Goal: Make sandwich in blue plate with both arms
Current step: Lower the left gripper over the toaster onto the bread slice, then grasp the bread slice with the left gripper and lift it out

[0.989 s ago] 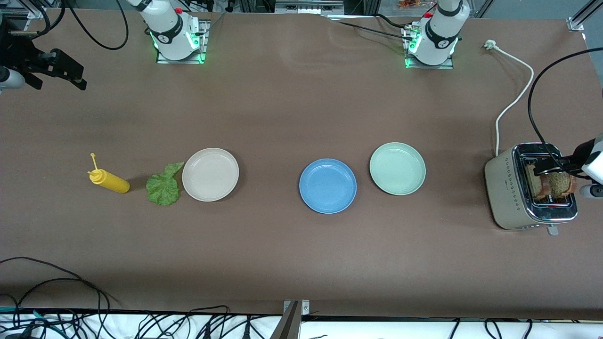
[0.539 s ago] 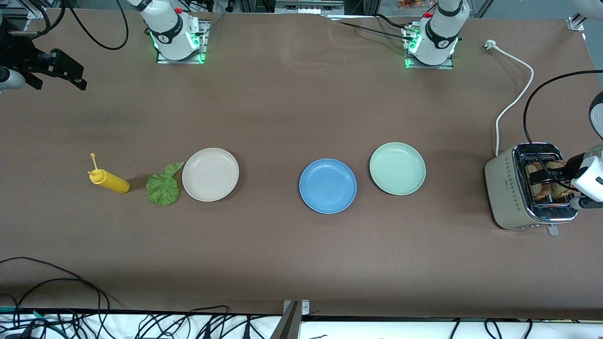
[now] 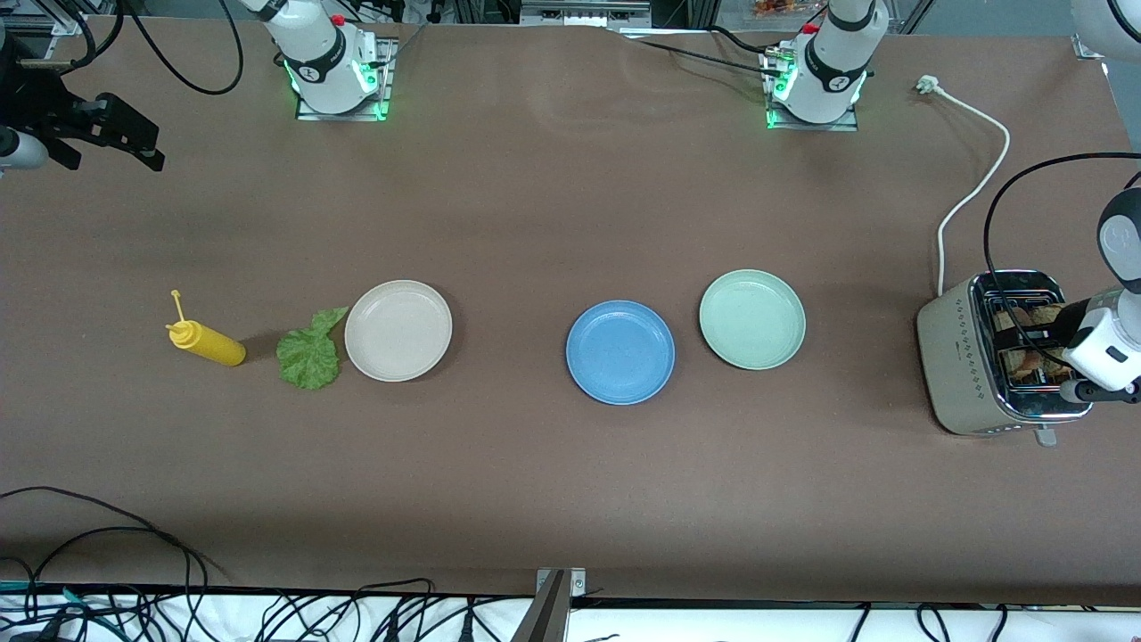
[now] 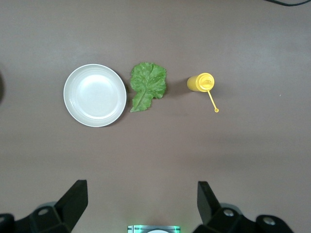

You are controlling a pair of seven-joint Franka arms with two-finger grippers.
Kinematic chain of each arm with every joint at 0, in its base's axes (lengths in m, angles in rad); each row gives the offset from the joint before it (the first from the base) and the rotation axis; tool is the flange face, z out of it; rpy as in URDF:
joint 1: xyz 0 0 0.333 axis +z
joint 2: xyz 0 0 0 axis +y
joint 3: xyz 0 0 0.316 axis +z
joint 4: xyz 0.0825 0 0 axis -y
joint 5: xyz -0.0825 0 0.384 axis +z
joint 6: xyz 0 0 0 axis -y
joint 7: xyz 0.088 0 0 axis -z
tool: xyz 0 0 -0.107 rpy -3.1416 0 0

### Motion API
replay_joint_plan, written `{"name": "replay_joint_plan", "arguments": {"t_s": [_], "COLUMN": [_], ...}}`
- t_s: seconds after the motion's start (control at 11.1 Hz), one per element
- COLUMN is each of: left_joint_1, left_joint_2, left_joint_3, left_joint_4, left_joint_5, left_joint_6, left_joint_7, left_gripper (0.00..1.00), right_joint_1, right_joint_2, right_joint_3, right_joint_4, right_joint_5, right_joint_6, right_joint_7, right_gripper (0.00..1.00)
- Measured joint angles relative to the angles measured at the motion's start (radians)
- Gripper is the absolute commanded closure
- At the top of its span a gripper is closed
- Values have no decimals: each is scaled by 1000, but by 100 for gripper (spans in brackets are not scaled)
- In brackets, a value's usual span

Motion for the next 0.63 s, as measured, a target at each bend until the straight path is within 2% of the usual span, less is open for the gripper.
{"name": "replay_joint_plan", "arguments": {"t_s": [0.18, 0.27, 0.36, 0.45, 0.54, 0.63], "left_joint_1": [4, 5, 6, 11, 16, 20], "left_joint_2": [5, 7, 10, 13, 15, 15], "left_joint_3": [1, 2, 2, 3, 3, 3], "left_joint_4": [0, 0, 0, 0, 0, 0], "left_joint_5": [0, 0, 0, 0, 0, 0], "left_joint_6": [0, 0, 0, 0, 0, 0], "left_joint_7": [0, 0, 0, 0, 1, 1], "left_gripper": [40, 47, 58, 78, 93, 100], "right_joint_1": [0, 0, 0, 0, 0, 0], "right_joint_2": [0, 0, 0, 0, 0, 0], "right_joint_3": [0, 0, 0, 0, 0, 0], "right_joint_4": [0, 0, 0, 0, 0, 0], "right_joint_5": [0, 0, 0, 0, 0, 0], "right_joint_6": [0, 0, 0, 0, 0, 0], "right_joint_7": [0, 0, 0, 0, 0, 0], "right_gripper": [0, 0, 0, 0, 0, 0]}}
